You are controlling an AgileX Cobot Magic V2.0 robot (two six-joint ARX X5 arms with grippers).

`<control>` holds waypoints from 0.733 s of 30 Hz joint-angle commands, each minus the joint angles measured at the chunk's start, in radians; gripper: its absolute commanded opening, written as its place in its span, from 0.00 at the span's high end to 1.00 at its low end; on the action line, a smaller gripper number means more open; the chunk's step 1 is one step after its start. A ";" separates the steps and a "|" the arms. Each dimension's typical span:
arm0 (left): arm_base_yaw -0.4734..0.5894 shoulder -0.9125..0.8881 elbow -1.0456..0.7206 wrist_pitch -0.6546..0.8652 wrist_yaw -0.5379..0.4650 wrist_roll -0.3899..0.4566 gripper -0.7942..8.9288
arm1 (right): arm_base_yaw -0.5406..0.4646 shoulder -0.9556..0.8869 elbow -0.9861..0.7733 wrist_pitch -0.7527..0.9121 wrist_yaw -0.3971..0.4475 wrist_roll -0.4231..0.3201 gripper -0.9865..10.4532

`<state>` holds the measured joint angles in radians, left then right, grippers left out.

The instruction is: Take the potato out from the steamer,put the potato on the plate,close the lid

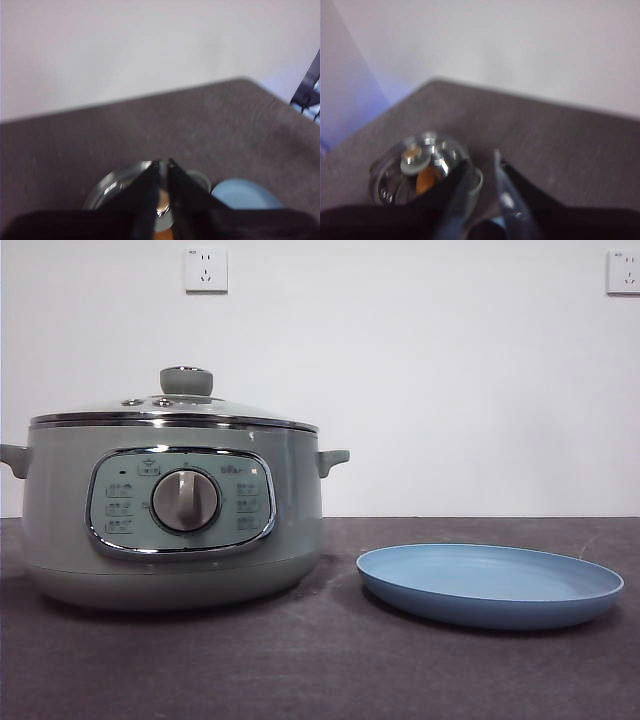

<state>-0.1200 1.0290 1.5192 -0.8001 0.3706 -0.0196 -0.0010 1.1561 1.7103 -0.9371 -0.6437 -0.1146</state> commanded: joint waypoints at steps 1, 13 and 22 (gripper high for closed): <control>-0.010 0.026 0.005 -0.006 0.003 0.021 0.50 | 0.019 0.018 0.013 -0.004 -0.001 -0.032 0.43; -0.073 0.177 0.005 -0.035 -0.003 0.024 0.43 | 0.074 0.048 0.013 -0.006 0.055 -0.032 0.39; -0.150 0.363 0.005 -0.084 -0.040 0.050 0.43 | 0.076 0.048 0.013 -0.017 0.077 -0.032 0.39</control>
<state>-0.2596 1.3750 1.5234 -0.8833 0.3416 0.0086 0.0727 1.2030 1.7222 -0.9539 -0.5678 -0.1436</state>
